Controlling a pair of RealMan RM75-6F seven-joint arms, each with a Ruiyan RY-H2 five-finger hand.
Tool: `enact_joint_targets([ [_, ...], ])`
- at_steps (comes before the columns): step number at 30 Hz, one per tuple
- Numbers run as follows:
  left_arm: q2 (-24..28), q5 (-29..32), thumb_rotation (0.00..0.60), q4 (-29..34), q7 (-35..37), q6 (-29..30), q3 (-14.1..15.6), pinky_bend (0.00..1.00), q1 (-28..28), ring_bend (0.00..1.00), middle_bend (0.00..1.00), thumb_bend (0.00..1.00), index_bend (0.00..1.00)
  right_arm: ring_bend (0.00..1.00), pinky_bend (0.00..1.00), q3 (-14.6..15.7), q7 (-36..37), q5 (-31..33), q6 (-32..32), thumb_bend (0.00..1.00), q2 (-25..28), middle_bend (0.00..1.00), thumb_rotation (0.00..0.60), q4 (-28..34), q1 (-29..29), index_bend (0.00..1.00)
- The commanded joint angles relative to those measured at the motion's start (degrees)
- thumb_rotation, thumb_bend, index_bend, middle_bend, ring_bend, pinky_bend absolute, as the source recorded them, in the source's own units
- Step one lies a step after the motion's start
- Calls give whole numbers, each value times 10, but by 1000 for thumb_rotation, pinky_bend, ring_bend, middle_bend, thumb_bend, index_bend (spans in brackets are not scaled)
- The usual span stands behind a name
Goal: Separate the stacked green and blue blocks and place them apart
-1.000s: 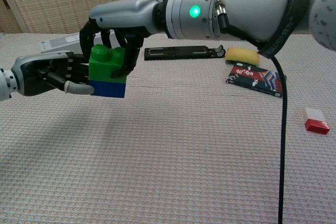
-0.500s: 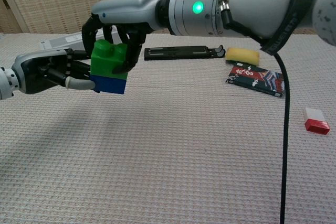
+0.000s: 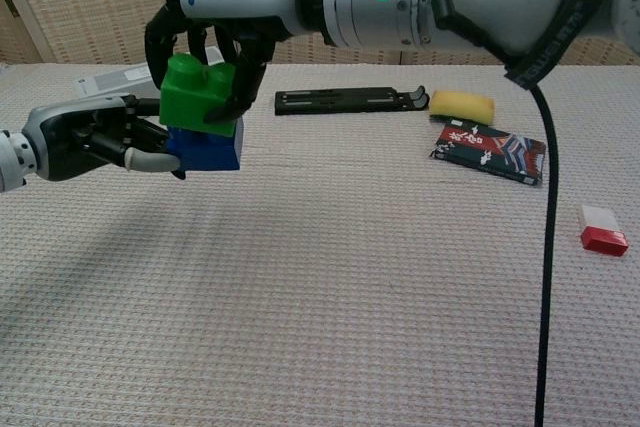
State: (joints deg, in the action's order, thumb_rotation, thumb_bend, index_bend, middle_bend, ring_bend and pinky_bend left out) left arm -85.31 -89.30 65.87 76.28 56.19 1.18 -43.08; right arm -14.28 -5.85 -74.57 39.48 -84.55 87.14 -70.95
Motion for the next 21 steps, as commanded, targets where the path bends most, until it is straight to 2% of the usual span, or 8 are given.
enact_joint_targets([
  [1,-1,2,600,-1,1,-2,-1,403,1,473,758,430,819,616,691,-3,3,0,3,379,6,499,600,6,2,689],
  [21,-4,7,600,-5,-3,-9,-8,409,5,476,760,435,826,617,691,-11,16,-4,20,379,35,499,600,32,13,689],
])
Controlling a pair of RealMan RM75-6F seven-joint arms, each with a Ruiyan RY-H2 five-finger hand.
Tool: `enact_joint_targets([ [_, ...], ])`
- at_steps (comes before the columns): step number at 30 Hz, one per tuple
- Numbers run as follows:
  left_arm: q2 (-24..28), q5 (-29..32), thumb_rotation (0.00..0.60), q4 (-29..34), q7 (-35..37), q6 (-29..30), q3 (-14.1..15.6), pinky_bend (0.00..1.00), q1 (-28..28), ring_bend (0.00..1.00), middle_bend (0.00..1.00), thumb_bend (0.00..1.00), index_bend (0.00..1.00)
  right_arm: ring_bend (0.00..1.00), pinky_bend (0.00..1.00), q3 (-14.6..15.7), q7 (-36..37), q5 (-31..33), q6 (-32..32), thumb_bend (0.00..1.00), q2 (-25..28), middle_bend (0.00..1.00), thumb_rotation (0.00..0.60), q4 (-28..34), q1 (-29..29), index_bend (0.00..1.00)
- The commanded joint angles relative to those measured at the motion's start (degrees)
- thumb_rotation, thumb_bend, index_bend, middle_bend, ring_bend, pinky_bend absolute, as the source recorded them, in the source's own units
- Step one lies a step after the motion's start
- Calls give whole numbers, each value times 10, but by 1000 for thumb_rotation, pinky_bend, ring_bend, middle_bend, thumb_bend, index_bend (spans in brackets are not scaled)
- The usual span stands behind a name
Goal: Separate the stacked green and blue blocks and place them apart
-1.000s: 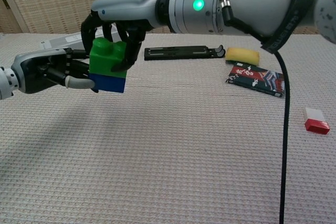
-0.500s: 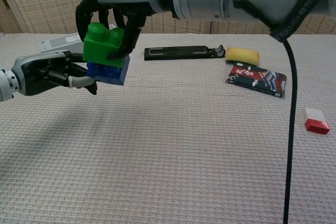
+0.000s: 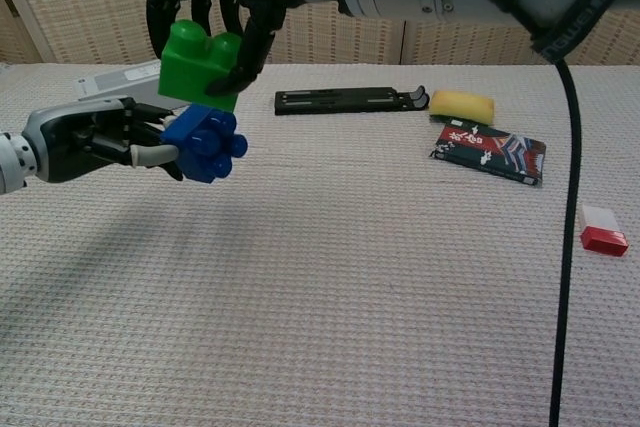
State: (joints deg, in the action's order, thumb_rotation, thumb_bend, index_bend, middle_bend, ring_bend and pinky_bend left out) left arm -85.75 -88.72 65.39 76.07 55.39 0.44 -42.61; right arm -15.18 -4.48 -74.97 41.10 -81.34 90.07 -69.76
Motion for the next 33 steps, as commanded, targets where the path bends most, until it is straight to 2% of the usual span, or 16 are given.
enact_joint_targets([
  [1,1,2,600,-1,0,-1,-1,409,1,476,761,435,826,616,691,-3,3,-1,5,379,5,499,600,5,3,690],
  [6,11,8,600,1,-2,-2,-5,409,5,478,763,442,827,615,691,-1,0,-9,24,378,38,499,600,30,20,690],
  [10,35,17,600,7,-35,6,-10,409,14,478,763,445,827,615,691,13,1,-21,57,378,75,499,600,59,56,690],
  [14,72,31,600,28,-96,16,-17,409,25,478,763,447,826,615,691,37,-2,-36,75,379,105,499,600,73,88,690],
  [18,115,52,600,70,-189,32,-24,406,45,476,763,449,826,615,691,61,-7,-42,84,379,121,498,600,75,116,689],
  [26,163,88,600,108,-386,78,-20,390,98,474,763,463,826,618,691,104,3,-62,93,378,100,498,600,40,157,690],
  [33,139,87,600,57,-524,151,-11,385,152,473,763,464,826,622,691,141,28,-84,91,379,54,498,600,-31,186,689],
])
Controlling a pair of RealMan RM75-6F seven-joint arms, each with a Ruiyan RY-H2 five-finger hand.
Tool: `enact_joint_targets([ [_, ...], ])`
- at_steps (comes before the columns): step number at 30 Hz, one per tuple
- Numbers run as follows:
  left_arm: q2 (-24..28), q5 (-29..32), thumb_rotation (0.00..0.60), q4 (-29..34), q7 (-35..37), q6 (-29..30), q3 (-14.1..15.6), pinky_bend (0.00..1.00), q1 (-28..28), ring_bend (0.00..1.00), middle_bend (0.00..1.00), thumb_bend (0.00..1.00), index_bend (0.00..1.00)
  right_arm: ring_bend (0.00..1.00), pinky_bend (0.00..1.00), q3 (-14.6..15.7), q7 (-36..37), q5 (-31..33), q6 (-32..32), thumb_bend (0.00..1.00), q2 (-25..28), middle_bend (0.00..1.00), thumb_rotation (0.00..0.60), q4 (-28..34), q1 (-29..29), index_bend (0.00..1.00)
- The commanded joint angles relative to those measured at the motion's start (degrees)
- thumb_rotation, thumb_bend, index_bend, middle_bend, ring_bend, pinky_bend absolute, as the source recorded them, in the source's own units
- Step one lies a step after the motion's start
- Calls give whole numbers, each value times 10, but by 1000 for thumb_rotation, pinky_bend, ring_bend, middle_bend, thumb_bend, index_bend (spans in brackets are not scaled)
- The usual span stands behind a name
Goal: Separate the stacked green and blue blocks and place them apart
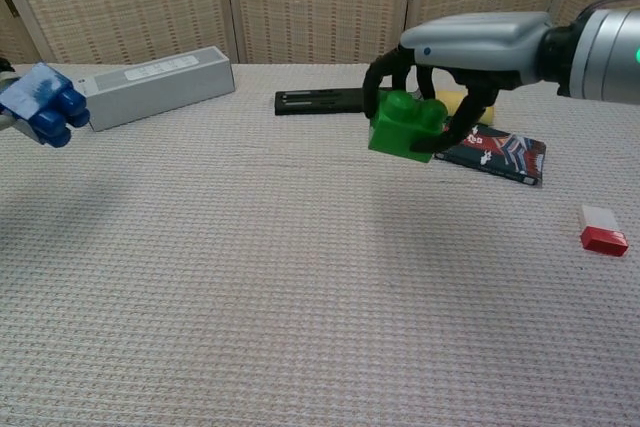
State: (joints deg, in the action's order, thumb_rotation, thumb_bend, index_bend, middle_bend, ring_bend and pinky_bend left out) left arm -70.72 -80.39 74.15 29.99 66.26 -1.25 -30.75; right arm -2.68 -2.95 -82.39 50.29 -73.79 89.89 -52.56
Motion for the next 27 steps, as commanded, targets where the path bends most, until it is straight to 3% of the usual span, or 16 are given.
enact_joint_targets([
  [1,-18,2,600,-43,-79,49,7,385,39,472,763,464,826,623,691,19,16,-12,-1,378,-27,497,600,-38,17,690],
  [7,-62,-5,600,-125,-158,62,10,385,55,472,763,463,826,636,691,35,29,-25,-3,378,-54,494,600,-84,33,690],
  [13,-78,-11,600,-148,-153,56,2,381,56,461,763,463,815,633,691,36,39,-22,-23,378,-67,468,600,-109,35,682],
  [16,-78,-12,600,-147,-149,51,0,360,57,439,761,464,793,598,687,37,46,-26,-32,378,-68,428,600,-115,34,629],
  [19,-76,-13,600,-142,-155,45,0,272,59,361,671,463,700,510,626,39,60,-23,-54,378,-63,336,600,-113,29,457],
  [21,-70,-8,600,-128,-157,33,-1,217,60,282,540,437,570,436,564,39,65,-18,-72,378,-55,235,600,-109,24,252],
  [24,-57,2,600,-102,-167,13,-4,162,59,172,354,309,378,342,493,37,60,-8,-92,378,-43,116,600,-99,19,31],
  [27,-45,15,600,-77,-182,-9,-6,115,58,86,231,211,229,274,446,34,47,4,-102,377,-28,41,600,-84,18,0],
])
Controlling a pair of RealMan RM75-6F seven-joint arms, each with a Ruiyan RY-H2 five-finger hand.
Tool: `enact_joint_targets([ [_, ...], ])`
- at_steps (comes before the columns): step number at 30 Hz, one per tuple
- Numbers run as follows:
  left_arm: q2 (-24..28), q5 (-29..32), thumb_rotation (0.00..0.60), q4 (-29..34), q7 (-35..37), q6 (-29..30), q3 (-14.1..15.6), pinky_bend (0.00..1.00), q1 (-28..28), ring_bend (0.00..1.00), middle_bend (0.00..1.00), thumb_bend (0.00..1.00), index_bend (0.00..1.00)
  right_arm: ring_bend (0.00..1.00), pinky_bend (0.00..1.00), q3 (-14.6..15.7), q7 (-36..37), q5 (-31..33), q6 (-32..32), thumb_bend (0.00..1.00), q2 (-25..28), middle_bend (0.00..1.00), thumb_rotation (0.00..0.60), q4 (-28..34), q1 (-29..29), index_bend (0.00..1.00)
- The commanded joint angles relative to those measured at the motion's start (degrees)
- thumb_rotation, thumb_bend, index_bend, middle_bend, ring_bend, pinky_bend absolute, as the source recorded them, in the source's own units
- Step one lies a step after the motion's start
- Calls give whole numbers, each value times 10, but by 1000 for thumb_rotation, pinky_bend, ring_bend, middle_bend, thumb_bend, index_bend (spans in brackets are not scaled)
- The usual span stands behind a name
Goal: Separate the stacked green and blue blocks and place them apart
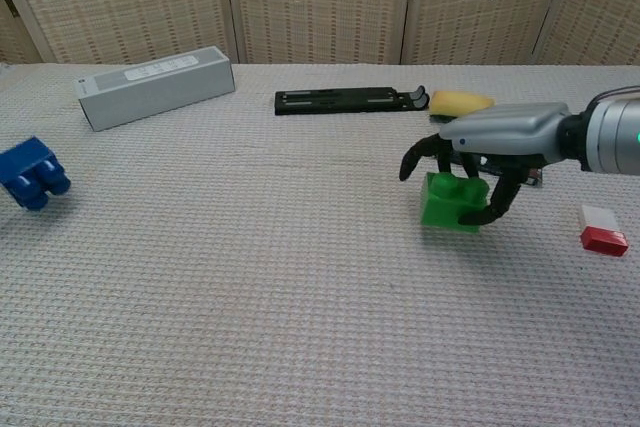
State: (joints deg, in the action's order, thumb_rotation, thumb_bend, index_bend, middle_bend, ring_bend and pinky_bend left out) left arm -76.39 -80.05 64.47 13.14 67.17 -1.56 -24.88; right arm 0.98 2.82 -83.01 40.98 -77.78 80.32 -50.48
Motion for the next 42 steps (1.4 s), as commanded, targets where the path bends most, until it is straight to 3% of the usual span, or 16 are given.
enact_joint_targets([
  [1,14,15,600,25,-18,-22,-4,108,-1,74,209,194,201,262,434,-5,-15,14,-9,378,17,28,600,17,-2,0],
  [6,30,29,600,58,-26,-37,-11,62,0,8,114,154,108,219,393,-15,-38,36,-5,378,47,0,600,53,3,0],
  [14,57,22,600,99,-16,-35,-21,8,-1,0,95,157,104,165,330,-19,-55,55,-7,378,84,0,600,93,12,0],
  [19,61,18,600,112,-20,-32,-24,0,1,0,94,157,104,97,230,-22,-64,58,7,374,107,0,600,115,22,0],
  [22,72,19,600,127,-23,-30,-25,0,5,0,88,161,102,69,162,-17,-97,66,52,373,140,0,600,142,50,0],
  [25,84,30,600,143,-80,-21,-22,0,13,0,62,171,94,46,101,-13,-172,82,157,373,160,0,600,167,108,0],
  [29,82,43,600,174,-169,39,-23,0,42,0,56,195,98,17,55,-2,-260,105,312,371,151,0,600,183,204,0],
  [32,74,26,600,185,-193,92,-18,0,67,0,56,200,102,10,41,2,-253,110,374,370,133,0,600,167,254,0],
  [37,69,-15,600,203,-253,145,-6,0,86,0,56,209,105,3,37,9,-203,93,427,369,96,0,600,112,310,0],
  [42,69,-35,600,215,-276,164,-2,0,95,0,56,209,106,0,20,5,-195,92,407,369,97,0,600,108,319,0],
])
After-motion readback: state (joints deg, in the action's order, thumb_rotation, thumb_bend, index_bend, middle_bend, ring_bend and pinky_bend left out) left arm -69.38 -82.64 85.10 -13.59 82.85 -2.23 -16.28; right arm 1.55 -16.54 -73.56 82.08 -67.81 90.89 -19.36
